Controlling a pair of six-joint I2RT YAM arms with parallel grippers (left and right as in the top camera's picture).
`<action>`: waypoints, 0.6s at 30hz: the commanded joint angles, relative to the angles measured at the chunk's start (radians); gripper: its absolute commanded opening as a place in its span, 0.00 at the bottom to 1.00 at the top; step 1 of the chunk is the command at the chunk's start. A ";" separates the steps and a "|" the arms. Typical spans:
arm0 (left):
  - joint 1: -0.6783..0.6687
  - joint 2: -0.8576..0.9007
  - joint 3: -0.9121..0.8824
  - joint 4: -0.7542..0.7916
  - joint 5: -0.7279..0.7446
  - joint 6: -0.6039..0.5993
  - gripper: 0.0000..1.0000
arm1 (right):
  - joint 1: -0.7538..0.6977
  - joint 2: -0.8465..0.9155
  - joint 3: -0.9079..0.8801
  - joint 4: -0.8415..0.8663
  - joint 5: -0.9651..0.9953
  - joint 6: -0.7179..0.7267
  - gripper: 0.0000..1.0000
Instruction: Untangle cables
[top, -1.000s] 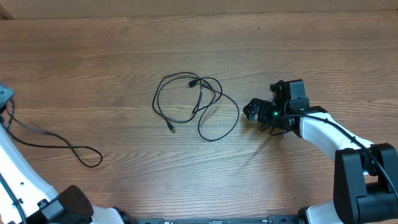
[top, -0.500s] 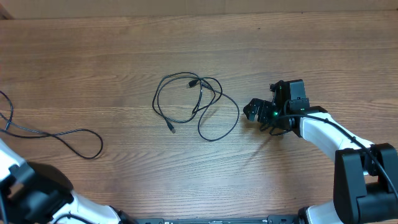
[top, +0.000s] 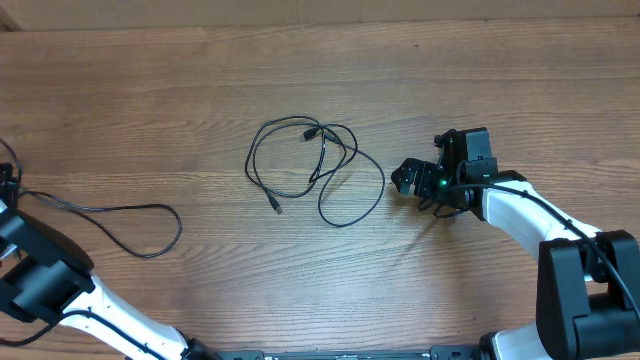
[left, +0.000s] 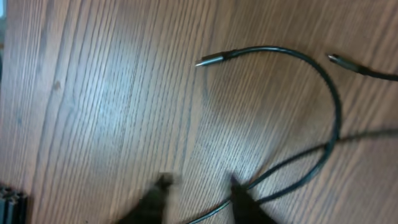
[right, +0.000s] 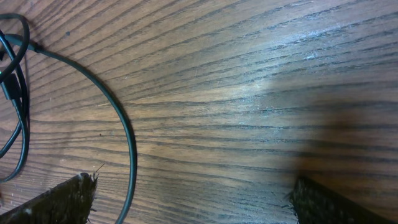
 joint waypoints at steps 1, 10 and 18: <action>0.005 0.013 0.000 -0.007 -0.016 0.042 0.65 | -0.010 0.017 -0.020 -0.021 0.034 0.001 1.00; -0.027 0.013 0.001 0.009 0.105 0.296 1.00 | -0.010 0.017 -0.020 -0.023 0.034 0.000 1.00; -0.196 0.011 0.008 0.107 0.104 0.571 0.99 | -0.010 0.017 -0.020 -0.025 0.034 0.000 1.00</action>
